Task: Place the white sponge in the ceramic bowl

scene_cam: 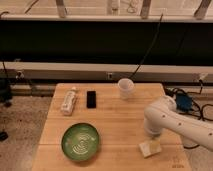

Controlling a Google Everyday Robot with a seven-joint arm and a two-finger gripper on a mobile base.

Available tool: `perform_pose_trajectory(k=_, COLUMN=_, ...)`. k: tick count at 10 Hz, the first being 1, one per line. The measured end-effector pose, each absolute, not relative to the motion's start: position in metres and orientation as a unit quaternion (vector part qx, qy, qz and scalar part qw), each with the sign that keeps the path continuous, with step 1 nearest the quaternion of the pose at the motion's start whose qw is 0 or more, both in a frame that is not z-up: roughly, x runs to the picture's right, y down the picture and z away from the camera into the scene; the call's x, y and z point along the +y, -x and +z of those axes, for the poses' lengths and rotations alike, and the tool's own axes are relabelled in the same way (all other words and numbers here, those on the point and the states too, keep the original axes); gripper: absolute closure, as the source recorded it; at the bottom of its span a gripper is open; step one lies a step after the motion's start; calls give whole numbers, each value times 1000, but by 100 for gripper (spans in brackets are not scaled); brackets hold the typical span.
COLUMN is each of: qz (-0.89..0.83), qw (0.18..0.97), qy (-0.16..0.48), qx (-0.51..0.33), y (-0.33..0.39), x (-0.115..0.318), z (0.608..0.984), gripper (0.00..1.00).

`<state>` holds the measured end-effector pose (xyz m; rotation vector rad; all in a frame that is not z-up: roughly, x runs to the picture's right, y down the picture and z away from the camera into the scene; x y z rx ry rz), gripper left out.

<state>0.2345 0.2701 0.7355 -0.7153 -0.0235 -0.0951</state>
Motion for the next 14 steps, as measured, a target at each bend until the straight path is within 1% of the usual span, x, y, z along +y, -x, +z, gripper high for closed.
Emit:
perform_pose_trajectory(k=2, qz=-45, qw=940, qy=339, qx=-20, y=-244, x=283, z=730, gripper=20)
perform_pose_trajectory(k=6, qz=-43, qw=943, qy=328, qx=-32, y=-253, x=298, z=734, gripper=20)
perform_pose_trajectory(k=12, qz=-33, qw=937, qy=345, qx=-49, y=-260, x=316, z=759, gripper=20)
perform_pose_trajectory(k=13, qz=-33, qw=936, qy=346, qx=-51, y=-260, x=317, z=760, gripper=24)
perform_pose_trajectory(k=14, qz=-33, qw=936, qy=347, qx=-56, y=-261, x=318, z=759, gripper=33)
